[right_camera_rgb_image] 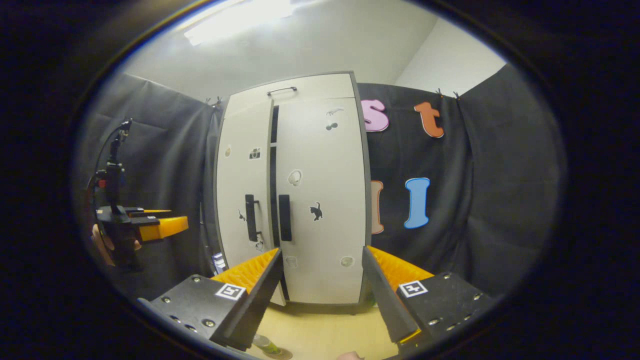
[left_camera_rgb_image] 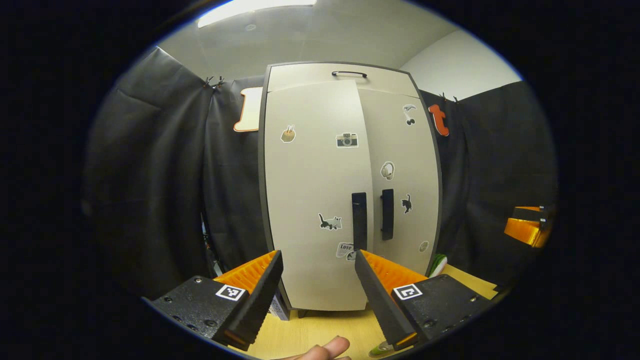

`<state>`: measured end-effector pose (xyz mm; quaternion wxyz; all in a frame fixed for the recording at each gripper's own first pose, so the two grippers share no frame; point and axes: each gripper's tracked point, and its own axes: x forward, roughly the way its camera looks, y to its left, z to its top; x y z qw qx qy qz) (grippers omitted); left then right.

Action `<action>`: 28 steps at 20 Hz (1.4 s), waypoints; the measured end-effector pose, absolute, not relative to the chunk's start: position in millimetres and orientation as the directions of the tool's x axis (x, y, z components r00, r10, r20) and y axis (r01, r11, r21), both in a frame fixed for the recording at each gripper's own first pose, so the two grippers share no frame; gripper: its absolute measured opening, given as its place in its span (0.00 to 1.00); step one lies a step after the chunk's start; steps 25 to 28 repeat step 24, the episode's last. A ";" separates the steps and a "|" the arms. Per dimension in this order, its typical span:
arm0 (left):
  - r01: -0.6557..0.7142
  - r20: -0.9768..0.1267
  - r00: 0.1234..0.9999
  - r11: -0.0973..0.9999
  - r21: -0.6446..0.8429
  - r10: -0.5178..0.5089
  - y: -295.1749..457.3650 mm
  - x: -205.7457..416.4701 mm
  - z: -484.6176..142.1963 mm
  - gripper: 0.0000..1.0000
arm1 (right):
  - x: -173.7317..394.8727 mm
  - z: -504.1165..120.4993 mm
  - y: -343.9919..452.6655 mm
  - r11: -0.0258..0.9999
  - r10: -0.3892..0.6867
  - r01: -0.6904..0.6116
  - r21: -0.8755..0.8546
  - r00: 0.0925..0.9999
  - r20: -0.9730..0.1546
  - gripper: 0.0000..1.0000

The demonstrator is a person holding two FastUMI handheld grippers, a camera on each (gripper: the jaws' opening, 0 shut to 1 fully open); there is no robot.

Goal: Grasp the bottle in the cabinet with the left hand and place it on the coaster, then close the right door with the right hand and the left door with the left hand.

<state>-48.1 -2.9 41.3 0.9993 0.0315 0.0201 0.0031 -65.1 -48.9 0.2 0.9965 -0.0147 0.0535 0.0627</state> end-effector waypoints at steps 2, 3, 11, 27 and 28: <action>-0.012 -0.035 0.999 0.998 0.055 0.014 -6.3 -51.0 46.0 0.92 | -61.1 0.8 -42.3 0.993 0.111 -0.116 -0.029 0.987 -0.116 0.95; -0.015 -0.033 0.999 0.999 0.049 0.017 -7.9 -52.8 46.7 0.92 | -60.4 0.1 -40.5 0.994 0.105 -0.109 -0.027 0.987 -0.122 0.95; -0.012 -0.089 0.996 0.999 0.035 0.015 -22.8 -69.5 38.1 0.92 | -59.1 4.2 -27.7 0.994 0.108 -0.109 0.002 0.986 -0.128 0.96; -0.032 -0.068 0.997 0.999 0.017 0.033 -7.8 -64.0 33.1 0.92 | -53.7 5.2 -13.5 0.991 0.117 -0.124 -0.053 0.986 -0.119 0.95; -0.032 -0.068 0.997 0.999 0.017 0.033 -7.8 -64.0 33.1 0.92 | -53.7 5.2 -13.5 0.991 0.117 -0.124 -0.053 0.986 -0.119 0.95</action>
